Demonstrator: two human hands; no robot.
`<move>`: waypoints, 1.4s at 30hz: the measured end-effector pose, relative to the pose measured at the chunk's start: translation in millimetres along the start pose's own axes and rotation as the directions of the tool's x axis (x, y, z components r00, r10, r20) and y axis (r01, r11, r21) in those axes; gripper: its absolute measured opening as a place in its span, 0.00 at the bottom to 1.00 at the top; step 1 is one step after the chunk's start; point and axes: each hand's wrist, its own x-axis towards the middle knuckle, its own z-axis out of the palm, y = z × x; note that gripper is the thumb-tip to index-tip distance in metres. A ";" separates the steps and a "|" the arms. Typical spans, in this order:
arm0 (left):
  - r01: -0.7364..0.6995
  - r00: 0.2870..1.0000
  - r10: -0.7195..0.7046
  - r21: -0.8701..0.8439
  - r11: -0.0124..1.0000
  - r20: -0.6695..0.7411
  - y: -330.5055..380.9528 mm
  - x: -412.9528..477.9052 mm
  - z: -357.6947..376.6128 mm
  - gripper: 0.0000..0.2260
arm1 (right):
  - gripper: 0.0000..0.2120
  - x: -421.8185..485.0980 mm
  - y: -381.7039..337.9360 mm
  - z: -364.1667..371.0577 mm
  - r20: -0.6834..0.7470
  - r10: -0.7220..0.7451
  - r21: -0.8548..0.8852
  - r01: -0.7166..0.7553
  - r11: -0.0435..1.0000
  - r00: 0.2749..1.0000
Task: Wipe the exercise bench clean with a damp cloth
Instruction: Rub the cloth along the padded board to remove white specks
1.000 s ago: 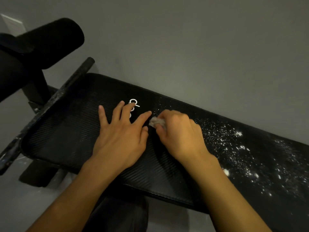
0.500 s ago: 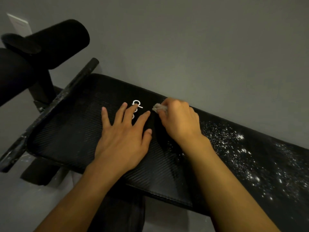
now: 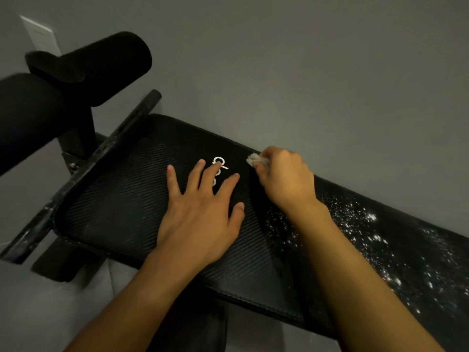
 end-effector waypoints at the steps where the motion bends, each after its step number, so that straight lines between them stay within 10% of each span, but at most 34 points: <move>1: 0.001 1.000 -0.001 -0.003 1.000 -0.007 0.1 -0.1 0.3 0.31 | 0.13 -3.7 2.4 -1.8 0.019 -0.014 0.017 0.013 1.000 1.000; 10: -0.011 1.000 0.010 -0.023 1.000 -0.019 -0.7 -1.9 -1.1 0.28 | 0.12 32.2 3.7 -1.9 0.044 0.082 0.005 -0.082 0.997 0.996; 20: -0.022 0.999 0.021 -0.044 0.999 -0.029 -3.3 -1.0 -3.2 0.25 | 0.12 -149.8 -2.5 -20.2 0.200 -0.141 0.010 0.142 0.990 0.969; 42: -0.086 0.994 0.085 -0.012 0.996 -0.066 14.9 -18.9 7.0 0.20 | 0.10 -172.5 17.5 -20.7 0.098 -0.178 0.021 0.177 0.984 0.979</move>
